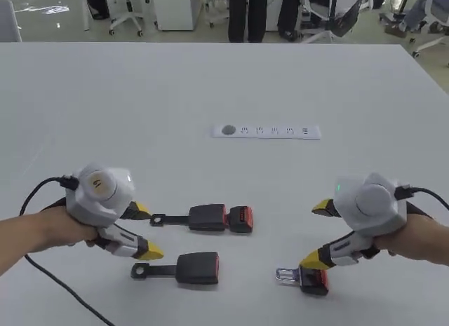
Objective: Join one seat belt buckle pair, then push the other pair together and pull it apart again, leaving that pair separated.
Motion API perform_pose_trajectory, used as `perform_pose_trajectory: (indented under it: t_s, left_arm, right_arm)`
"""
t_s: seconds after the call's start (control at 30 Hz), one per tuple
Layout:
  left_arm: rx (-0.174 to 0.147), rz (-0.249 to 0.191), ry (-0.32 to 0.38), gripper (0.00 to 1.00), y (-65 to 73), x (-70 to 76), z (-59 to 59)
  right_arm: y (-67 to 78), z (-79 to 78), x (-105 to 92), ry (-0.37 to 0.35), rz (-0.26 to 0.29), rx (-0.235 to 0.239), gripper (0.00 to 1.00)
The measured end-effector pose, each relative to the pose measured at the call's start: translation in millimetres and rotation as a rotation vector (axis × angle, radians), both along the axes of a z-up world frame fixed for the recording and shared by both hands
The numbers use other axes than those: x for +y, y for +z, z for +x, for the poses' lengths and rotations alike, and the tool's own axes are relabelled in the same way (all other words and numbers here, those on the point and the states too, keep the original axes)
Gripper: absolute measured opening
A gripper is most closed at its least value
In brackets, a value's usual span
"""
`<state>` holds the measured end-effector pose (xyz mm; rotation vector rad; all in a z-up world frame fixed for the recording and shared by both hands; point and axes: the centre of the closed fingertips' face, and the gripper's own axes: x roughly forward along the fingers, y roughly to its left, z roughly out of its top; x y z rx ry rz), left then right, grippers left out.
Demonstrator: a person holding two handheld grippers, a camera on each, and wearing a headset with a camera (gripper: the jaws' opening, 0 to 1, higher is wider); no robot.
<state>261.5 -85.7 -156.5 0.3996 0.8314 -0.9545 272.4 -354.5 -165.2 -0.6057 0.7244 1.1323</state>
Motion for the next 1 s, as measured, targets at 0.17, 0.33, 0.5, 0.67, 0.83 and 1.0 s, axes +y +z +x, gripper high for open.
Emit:
perform_pose_trajectory:
  t_s: [0.17, 0.33, 0.5, 0.67, 0.83, 1.0]
  left_arm:
    - [-0.044, -0.082, 0.050, 0.58, 6.8, -0.4, -11.4]
    - [-0.098, -0.146, 0.094, 0.66, 13.8, -0.6, -28.1]
    - [-0.145, -0.200, 0.138, 0.74, 16.7, -1.1, -41.0]
    - [-0.189, -0.239, 0.197, 0.79, 20.2, -2.5, -48.3]
    - [-0.221, -0.228, 0.206, 0.86, 18.4, -7.0, -62.2]
    - [-0.228, -0.235, 0.242, 0.95, 15.9, -7.9, -66.3]
  right_arm:
    - [5.6, -8.5, -5.0, -0.071, 0.069, -0.020, 0.70]
    - [12.5, -19.6, -9.9, -0.135, 0.131, -0.053, 0.78]
    - [21.6, -34.3, -12.6, -0.200, 0.192, -0.080, 0.87]
    - [19.1, -47.1, -16.7, -0.239, 0.225, -0.086, 0.93]
    - [16.4, -54.7, -19.8, -0.269, 0.246, -0.094, 0.96]
    - [17.5, -60.5, -18.8, -0.284, 0.282, -0.113, 0.99]
